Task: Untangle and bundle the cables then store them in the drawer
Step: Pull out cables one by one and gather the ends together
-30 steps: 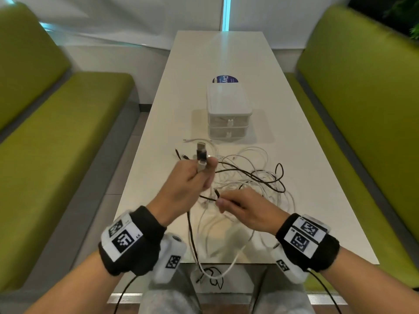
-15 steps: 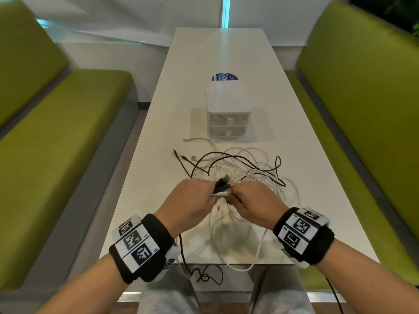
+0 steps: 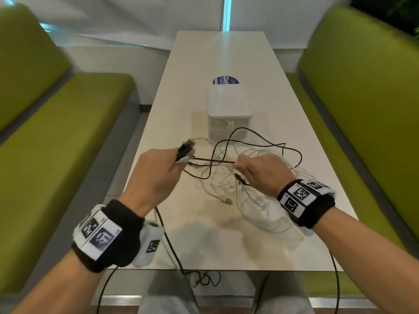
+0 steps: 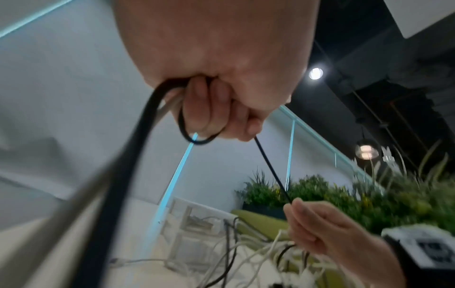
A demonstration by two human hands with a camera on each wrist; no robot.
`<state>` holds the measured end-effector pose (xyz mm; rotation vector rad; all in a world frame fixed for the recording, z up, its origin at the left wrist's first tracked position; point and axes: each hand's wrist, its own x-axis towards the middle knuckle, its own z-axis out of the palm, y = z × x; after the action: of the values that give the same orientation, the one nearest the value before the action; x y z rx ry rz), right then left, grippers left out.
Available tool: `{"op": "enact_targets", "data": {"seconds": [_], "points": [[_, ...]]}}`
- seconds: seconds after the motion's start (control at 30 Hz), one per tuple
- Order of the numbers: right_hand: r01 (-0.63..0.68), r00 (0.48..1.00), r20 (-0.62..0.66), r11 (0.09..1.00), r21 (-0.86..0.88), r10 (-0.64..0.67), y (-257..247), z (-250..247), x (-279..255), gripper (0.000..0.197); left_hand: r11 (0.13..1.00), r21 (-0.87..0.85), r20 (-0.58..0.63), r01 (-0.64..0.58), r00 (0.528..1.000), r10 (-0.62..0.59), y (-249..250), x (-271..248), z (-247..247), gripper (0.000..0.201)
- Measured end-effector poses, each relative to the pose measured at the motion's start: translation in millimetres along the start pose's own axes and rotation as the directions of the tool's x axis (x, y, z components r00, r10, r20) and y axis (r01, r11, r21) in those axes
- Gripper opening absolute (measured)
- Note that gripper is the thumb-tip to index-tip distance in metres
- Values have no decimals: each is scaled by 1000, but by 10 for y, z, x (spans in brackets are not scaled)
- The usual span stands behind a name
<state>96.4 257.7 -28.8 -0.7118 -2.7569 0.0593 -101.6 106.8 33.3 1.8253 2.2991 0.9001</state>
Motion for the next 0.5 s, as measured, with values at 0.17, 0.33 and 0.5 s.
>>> {"op": "enact_targets", "data": {"seconds": [0.17,0.33,0.5], "points": [[10,1000,7,1000,-10,-10,-101,214,-96,61,990,143,64,-9,998,0,-63,-43,98,19],[15,997,73,999,-32,-13,-165,230,-166,54,988,-115,-165,-107,982,87,48,-15,129,34],[65,997,-40,994,-87,-69,-245,192,-117,47,941,-6,77,-338,938,337,305,-25,511,53]]}}
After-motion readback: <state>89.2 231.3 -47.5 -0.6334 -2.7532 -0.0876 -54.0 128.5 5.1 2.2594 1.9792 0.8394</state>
